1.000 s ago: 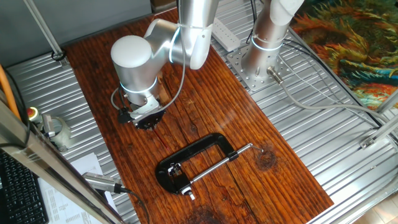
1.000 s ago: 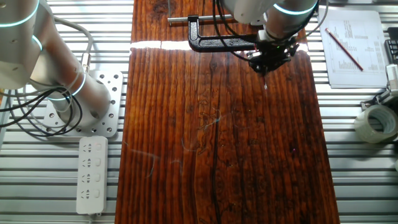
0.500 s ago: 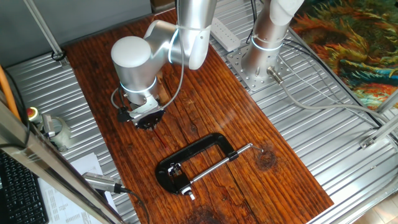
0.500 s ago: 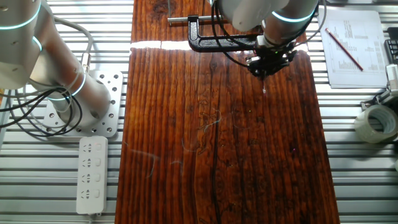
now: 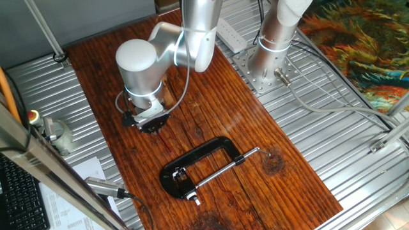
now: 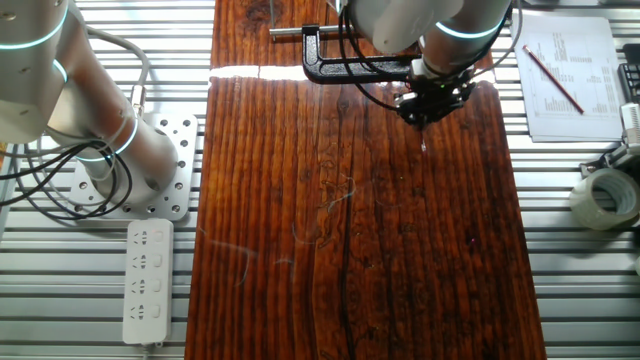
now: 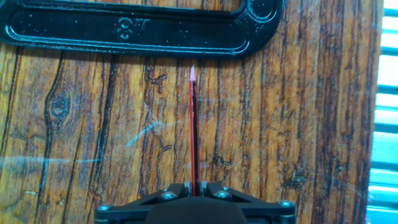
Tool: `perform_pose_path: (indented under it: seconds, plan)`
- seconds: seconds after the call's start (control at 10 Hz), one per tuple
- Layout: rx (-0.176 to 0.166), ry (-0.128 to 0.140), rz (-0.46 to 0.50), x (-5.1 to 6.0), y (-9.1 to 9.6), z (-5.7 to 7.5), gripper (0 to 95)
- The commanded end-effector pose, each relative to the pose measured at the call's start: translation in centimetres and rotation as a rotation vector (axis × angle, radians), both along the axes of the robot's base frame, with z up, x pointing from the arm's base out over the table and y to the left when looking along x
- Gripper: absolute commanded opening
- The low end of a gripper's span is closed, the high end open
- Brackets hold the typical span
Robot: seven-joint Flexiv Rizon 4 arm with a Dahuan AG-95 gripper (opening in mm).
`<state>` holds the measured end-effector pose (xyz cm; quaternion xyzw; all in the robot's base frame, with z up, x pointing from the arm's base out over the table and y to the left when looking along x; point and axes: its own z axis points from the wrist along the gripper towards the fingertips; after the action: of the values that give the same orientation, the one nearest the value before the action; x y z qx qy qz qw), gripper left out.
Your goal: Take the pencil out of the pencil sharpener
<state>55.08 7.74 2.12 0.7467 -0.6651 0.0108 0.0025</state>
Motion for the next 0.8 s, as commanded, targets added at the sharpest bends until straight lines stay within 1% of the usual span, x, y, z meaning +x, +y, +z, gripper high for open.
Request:
perform_pose_path:
  seconds: [0.1, 0.3, 0.8]
  plan:
    - [0.001, -0.001, 0.000, 0.06, -0.05, -0.30, 0.0]
    - [0.005, -0.001, 0.000, 0.01, -0.04, -0.54, 0.0]
    - [-0.001, -0.002, -0.005, -0.04, -0.04, -0.71, 0.0]
